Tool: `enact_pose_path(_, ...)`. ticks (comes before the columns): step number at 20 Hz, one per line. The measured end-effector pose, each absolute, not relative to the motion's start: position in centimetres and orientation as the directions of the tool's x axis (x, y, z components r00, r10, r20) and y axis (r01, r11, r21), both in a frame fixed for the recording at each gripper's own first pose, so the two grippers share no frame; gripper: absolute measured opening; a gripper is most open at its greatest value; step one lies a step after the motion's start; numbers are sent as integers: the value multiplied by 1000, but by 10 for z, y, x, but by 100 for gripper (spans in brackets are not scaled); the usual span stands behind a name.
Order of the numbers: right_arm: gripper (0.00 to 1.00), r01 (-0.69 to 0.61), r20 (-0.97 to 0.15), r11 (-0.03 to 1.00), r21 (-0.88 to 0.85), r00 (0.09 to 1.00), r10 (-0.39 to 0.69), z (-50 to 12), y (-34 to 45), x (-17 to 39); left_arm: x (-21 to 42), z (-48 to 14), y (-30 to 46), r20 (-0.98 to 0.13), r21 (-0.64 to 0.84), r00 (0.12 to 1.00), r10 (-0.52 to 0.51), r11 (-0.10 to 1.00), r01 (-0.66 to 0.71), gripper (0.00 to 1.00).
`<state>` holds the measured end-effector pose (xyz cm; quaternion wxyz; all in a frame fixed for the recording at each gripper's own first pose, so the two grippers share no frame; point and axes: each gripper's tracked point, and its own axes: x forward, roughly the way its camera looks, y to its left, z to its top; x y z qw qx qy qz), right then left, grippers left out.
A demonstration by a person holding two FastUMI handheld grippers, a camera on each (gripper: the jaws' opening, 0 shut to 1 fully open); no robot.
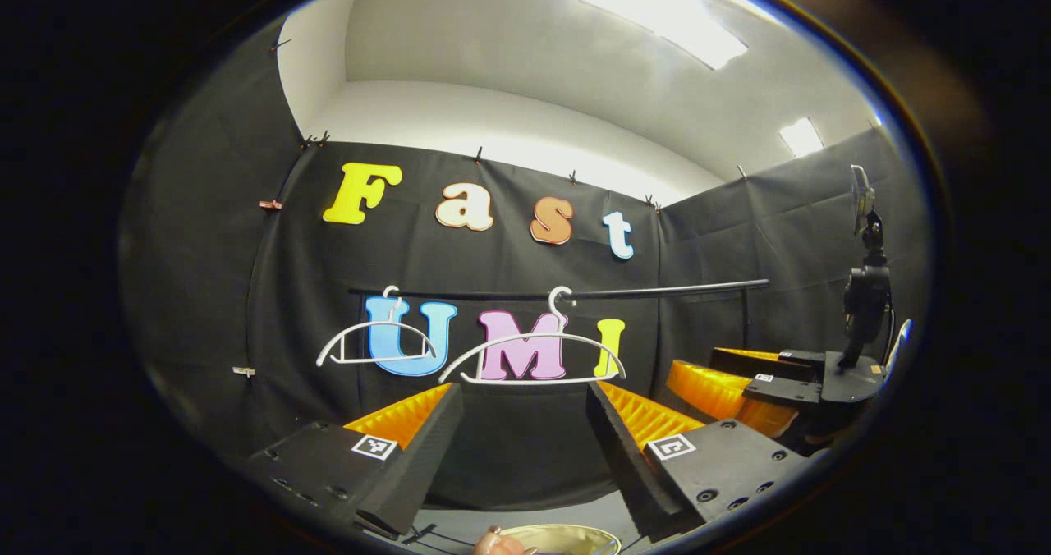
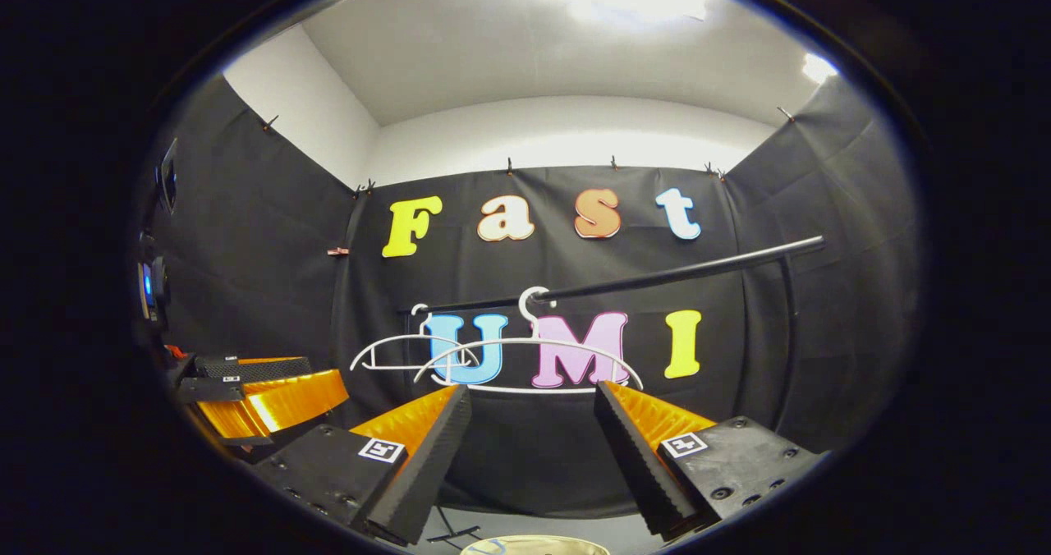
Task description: Grasp the clothes on the hanger with both hands and then place them into the laundry hamper below.
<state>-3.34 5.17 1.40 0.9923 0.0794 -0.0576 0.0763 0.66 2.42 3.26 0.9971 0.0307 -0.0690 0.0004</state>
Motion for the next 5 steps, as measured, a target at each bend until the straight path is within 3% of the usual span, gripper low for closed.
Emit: enact_pose_path(5, 97, -151, 102, 976, 158, 985, 136, 9, 54, -32, 2, 30, 25, 119, 56, 993, -5, 998, -2, 95)
